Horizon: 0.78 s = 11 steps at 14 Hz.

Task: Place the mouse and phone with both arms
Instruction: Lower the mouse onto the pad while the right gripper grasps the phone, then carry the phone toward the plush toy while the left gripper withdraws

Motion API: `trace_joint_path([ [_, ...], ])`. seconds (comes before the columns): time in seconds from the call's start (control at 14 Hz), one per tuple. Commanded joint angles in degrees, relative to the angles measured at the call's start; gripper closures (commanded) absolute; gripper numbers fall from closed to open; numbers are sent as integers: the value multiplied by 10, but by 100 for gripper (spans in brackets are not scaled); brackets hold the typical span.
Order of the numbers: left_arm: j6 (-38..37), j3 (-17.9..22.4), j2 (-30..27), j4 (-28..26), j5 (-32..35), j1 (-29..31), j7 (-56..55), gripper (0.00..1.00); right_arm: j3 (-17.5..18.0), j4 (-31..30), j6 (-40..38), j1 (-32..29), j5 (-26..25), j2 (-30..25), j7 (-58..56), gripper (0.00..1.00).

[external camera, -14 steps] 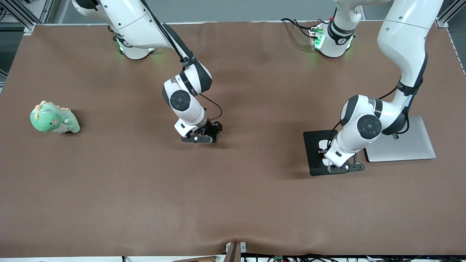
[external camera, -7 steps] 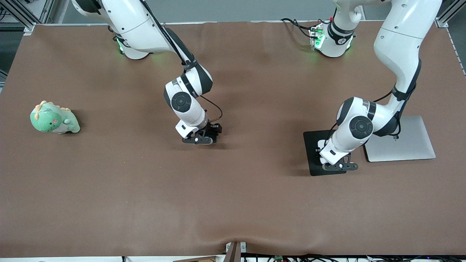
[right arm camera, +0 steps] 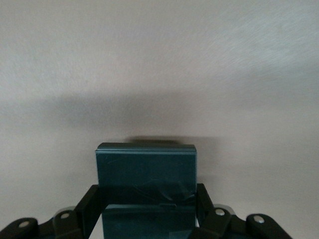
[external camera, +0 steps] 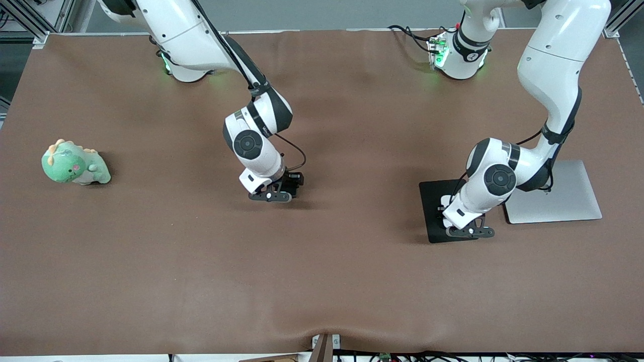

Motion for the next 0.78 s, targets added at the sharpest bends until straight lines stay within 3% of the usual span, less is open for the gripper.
trace_joint_path([
  [0.0,5,-4,3,5,11,4,-1,0,2,-4,-65,-34,0,-52,9,100],
  [0.43,3,-5,-11,14,10,4,-2,0,2,-16,-130,-99,-2,-103,2,100],
  [0.71,-61,-8,-61,19,5,5,0,0,3,-43,-176,-164,-2,-151,-84,100],
])
